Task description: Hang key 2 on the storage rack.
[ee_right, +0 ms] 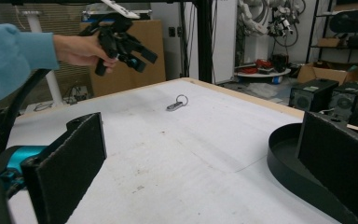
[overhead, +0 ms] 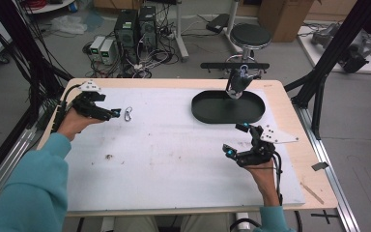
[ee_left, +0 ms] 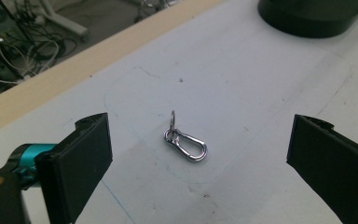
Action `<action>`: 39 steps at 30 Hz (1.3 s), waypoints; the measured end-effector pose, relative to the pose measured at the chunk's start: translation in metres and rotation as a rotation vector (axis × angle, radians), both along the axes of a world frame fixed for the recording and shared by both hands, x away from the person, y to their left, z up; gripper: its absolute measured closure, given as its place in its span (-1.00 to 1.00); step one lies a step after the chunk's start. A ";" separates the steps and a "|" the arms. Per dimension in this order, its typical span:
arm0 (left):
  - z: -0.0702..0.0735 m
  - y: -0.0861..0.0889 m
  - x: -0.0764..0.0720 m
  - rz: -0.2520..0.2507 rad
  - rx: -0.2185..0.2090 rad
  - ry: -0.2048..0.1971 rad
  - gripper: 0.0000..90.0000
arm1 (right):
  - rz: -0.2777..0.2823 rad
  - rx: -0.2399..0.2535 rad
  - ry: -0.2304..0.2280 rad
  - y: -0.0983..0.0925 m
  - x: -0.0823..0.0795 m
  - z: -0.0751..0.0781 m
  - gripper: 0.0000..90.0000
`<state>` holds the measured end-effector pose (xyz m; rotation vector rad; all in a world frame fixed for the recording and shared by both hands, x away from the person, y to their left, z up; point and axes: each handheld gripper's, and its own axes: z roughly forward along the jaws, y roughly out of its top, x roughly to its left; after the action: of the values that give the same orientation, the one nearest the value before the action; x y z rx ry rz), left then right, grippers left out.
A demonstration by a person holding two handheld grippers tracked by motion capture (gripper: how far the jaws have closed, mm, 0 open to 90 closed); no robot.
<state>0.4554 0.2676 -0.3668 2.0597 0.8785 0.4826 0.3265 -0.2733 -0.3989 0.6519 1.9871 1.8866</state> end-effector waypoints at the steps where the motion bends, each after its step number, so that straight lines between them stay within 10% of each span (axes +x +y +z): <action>1: -0.001 -0.001 0.005 -0.002 0.006 0.013 -0.85 | 0.002 0.000 0.000 0.000 0.000 0.000 -0.99; 12: -0.007 -0.014 0.041 -0.033 0.050 0.094 -0.81 | 0.001 -0.007 0.005 0.001 0.000 -0.001 -0.99; 39: -0.043 -0.027 0.062 -0.023 0.094 0.205 -0.51 | 0.011 0.003 0.004 -0.001 0.000 0.000 -0.98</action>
<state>0.5174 0.2408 -0.4096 2.2314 0.9666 0.3092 0.3264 -0.2742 -0.3994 0.6470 1.9943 1.8967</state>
